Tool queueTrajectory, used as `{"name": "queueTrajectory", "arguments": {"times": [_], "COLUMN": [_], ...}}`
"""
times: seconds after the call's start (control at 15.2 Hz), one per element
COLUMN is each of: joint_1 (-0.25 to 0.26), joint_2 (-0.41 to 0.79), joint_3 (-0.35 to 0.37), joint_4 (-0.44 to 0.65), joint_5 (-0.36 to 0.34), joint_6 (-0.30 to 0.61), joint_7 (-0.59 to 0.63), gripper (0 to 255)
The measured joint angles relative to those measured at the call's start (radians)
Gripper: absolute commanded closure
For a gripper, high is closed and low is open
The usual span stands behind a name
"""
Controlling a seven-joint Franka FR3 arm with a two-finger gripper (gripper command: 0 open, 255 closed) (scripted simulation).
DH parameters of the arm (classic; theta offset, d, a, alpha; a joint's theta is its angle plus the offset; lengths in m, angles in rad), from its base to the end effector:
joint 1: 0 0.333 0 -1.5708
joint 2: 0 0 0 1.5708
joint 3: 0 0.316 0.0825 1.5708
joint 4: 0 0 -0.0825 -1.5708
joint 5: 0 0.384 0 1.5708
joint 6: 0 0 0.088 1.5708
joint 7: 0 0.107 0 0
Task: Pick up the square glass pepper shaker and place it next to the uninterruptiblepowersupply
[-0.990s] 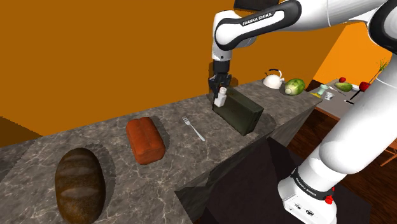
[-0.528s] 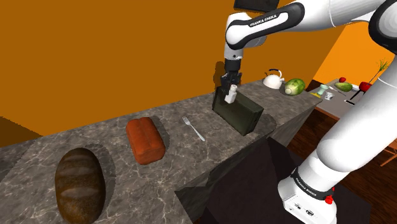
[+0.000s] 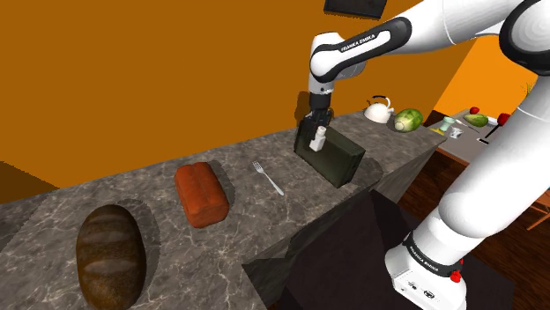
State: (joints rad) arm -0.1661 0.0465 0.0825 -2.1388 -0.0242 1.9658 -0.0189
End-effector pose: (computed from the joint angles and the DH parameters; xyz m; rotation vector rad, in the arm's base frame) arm 0.5190 -0.0452 0.3673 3.1155 -0.0819 -0.3441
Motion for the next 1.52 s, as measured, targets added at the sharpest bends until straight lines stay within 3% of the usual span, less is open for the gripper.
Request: {"name": "queueTrajectory", "arguments": {"times": [1.52], "joint_1": [0.003], "joint_2": [0.203], "joint_3": [-0.005], "joint_4": [-0.086], "joint_5": [-0.025], "joint_6": [0.288], "joint_7": [0.02], "gripper": [255]}}
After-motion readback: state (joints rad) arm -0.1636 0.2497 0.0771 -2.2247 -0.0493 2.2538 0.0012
